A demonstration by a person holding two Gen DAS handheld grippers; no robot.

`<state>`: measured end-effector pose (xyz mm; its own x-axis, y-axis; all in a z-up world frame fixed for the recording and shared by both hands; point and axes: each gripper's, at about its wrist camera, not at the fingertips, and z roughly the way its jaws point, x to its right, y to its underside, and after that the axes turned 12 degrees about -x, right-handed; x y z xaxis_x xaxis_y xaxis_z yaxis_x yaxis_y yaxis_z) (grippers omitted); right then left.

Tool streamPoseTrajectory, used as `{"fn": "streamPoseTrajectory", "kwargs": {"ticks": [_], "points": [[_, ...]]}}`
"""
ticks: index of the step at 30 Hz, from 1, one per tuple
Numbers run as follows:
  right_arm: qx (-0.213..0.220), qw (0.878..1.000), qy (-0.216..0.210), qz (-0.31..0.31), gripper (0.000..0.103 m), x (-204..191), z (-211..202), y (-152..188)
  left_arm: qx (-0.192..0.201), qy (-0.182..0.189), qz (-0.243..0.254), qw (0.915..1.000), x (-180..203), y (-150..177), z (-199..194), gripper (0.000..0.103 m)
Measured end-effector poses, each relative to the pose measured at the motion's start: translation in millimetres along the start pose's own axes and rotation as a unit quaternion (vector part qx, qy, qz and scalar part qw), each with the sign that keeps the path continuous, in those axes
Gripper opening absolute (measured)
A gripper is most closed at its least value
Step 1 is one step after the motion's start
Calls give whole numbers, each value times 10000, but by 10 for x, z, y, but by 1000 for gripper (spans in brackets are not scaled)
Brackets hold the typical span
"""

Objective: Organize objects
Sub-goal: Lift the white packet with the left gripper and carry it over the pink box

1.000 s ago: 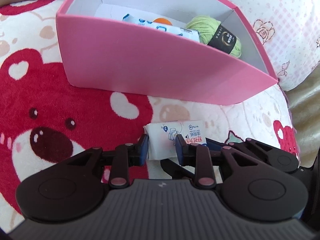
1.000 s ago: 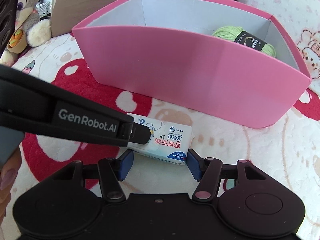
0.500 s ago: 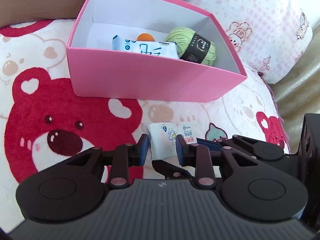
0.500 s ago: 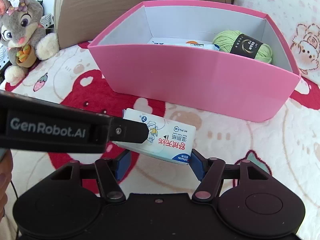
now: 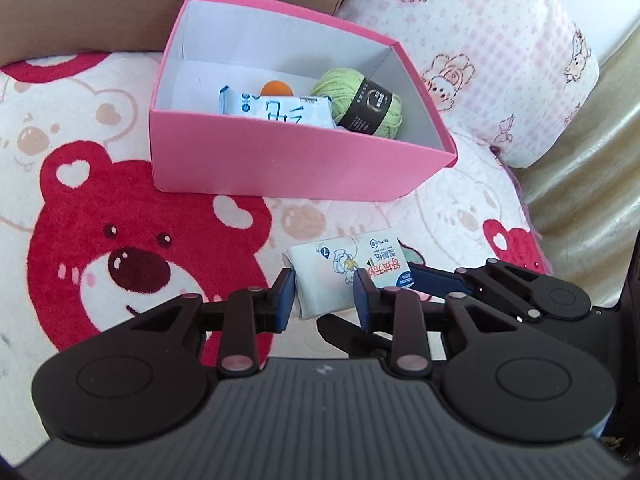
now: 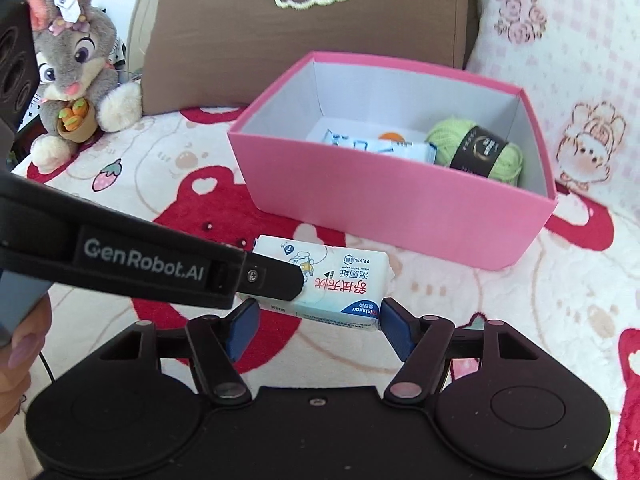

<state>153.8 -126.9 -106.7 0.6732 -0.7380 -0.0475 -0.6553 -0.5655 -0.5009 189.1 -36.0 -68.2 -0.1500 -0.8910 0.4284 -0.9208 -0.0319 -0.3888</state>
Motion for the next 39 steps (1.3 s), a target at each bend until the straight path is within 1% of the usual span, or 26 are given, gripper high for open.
{"fn": "streamPoseTrajectory", "kwargs": {"ticks": [6, 9, 13, 16, 21, 25, 29, 35, 39], "points": [[197, 9998, -23, 22, 73, -59, -186, 60, 58, 9, 122, 9999, 70, 42, -177, 29], [271, 9996, -18, 17, 74, -103, -264, 87, 72, -47, 227, 9997, 137, 72, -266, 30], [311, 9994, 156, -60, 75, -225, -423, 128, 133, -116, 203, 9996, 226, 148, -370, 30], [280, 9991, 294, -87, 75, -288, -510, 147, 148, -12, 208, 9997, 251, 167, -445, 30], [333, 9987, 354, -138, 76, -306, -656, 133, 186, 65, 340, 9992, 326, 171, -585, 30], [429, 9979, 466, -141, 77, -287, -771, 73, 433, 198, 540, 9974, 405, 169, -727, 30], [593, 9974, 416, -39, 78, -232, -896, -10, 561, 199, 668, 9960, 494, 97, -848, 31], [806, 9943, 686, -135, 78, -227, -1002, -186, 573, 148, 886, 9943, 601, -150, -941, 31], [995, 9922, 740, -84, 79, -184, -1075, -363, 728, 95, 982, 9925, 655, -342, -1037, 31]]}}
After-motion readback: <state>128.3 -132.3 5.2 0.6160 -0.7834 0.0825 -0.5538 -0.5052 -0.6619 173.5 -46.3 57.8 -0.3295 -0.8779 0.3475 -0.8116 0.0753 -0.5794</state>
